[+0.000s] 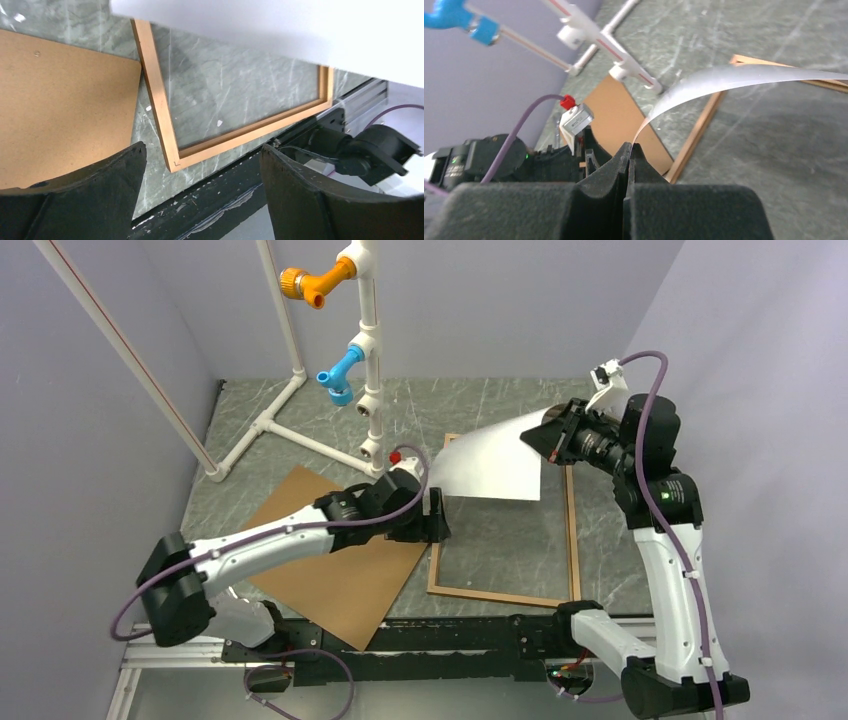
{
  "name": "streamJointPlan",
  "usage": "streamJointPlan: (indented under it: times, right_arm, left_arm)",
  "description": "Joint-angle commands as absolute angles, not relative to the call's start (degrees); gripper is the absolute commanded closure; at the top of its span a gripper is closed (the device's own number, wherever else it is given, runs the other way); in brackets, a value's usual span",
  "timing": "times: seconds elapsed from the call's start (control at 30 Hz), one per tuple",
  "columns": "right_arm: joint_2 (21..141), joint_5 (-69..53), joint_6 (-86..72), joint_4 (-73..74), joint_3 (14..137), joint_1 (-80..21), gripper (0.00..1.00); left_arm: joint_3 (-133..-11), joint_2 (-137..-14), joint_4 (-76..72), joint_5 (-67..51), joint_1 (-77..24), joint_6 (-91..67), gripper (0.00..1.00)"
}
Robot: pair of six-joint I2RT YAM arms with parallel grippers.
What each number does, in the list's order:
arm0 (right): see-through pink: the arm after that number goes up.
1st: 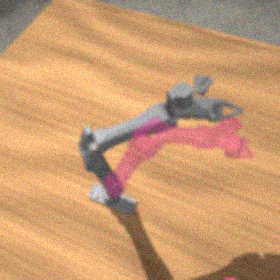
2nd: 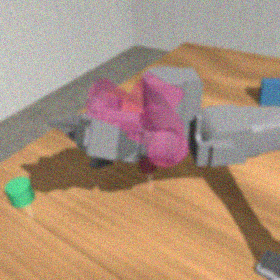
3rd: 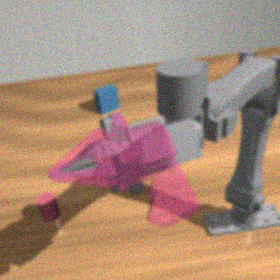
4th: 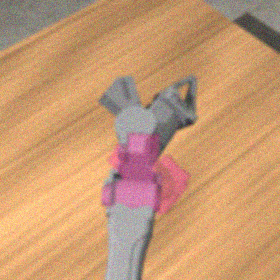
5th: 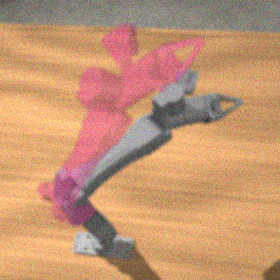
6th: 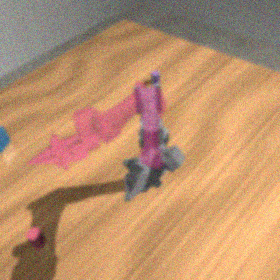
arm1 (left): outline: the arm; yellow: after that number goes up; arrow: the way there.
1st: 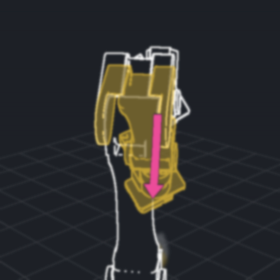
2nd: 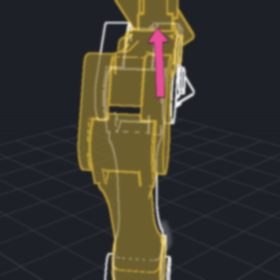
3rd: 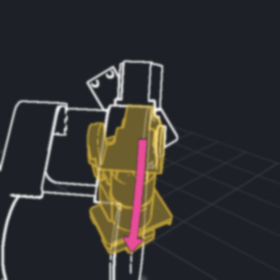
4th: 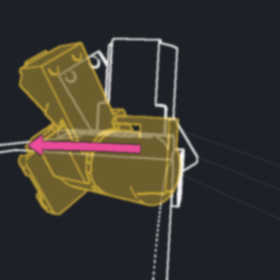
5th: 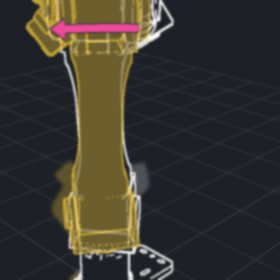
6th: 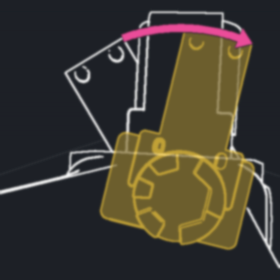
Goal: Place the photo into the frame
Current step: Place the photo in the photo frame.
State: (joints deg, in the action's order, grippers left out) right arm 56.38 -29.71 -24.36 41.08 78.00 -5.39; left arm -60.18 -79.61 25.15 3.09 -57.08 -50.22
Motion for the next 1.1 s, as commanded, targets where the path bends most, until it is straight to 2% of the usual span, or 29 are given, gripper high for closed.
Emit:
streamJointPlan:
  times: [0.0,0.27,0.6,0.77,1.07]
  right_arm:
    - [53.9,-40.2,-25.5,33.6,81.3,-5.3,1.00]
    - [49.2,-39.0,-24.0,35.2,72.5,-5.3,1.00]
    - [44.4,-33.9,-23.1,37.1,46.3,-5.3,1.00]
    - [47.2,-28.0,-21.8,42.3,43.7,-5.2,1.00]
    - [51.8,-23.2,-24.9,42.6,41.0,-5.2,1.00]
  left_arm:
    - [-57.3,-73.2,23.9,8.3,-56.5,-50.2,0.12]
    - [-51.3,-63.8,27.0,15.5,-55.2,-54.5,0.12]
    - [-47.0,-56.5,27.1,18.0,-54.0,-56.1,0.12]
    - [-47.4,-57.7,28.3,17.0,-53.3,-55.8,0.13]
    - [-48.4,-60.6,27.9,15.0,-53.1,-55.5,0.14]
